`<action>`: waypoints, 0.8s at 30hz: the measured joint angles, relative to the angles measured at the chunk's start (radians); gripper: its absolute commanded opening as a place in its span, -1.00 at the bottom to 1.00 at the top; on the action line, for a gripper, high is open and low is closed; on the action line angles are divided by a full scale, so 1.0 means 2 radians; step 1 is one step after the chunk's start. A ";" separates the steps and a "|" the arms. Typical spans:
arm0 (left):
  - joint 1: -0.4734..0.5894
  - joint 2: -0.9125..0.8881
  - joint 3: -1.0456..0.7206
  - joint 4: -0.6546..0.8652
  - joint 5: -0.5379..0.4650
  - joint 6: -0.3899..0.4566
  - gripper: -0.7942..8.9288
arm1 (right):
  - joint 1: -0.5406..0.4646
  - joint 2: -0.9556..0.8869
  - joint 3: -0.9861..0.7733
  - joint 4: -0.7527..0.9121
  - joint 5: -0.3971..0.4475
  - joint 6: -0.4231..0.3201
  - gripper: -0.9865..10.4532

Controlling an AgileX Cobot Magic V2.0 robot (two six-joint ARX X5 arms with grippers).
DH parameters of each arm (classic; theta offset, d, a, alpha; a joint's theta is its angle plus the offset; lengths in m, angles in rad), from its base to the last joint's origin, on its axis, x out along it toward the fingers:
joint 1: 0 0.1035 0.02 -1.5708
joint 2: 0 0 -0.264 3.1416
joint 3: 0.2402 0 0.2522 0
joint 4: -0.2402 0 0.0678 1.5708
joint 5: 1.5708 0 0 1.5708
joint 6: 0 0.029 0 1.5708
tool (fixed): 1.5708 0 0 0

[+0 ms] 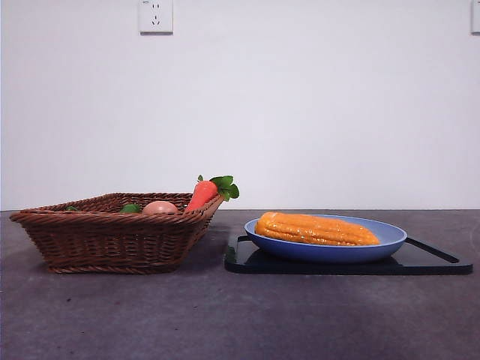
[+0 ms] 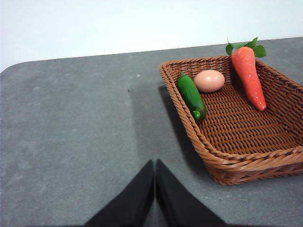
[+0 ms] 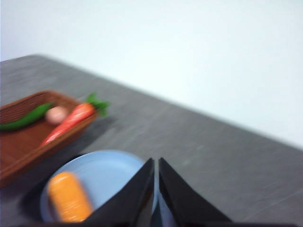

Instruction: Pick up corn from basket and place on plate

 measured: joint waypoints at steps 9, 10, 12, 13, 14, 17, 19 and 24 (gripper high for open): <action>0.000 0.000 0.000 0.000 0.000 0.000 -0.82 | -0.013 -0.136 -0.175 0.094 0.077 0.007 -0.82; 0.000 0.000 0.000 0.000 0.000 0.000 -0.82 | -0.013 -0.144 -0.187 0.097 0.078 0.010 -0.82; 0.000 0.000 0.000 0.000 0.000 0.000 -0.82 | -0.013 -0.161 -0.212 0.106 0.086 0.016 -0.82; 0.000 0.000 0.000 0.000 0.000 0.000 -0.82 | -0.013 -0.167 -0.220 0.108 0.089 0.019 -0.82; 0.000 0.000 0.000 0.000 0.000 0.000 -0.82 | -0.013 -0.173 -0.229 0.110 0.089 0.022 -0.82; 0.000 0.000 0.000 0.000 0.000 0.000 -0.82 | -0.013 -0.188 -0.253 0.112 0.089 0.032 -0.82; 0.000 0.000 0.000 0.000 0.000 0.000 -0.82 | -0.013 -0.196 -0.265 0.112 0.090 0.038 -0.82; 0.000 0.000 0.000 0.000 0.000 0.000 -0.82 | -0.013 -0.214 -0.288 0.112 0.090 0.052 -0.82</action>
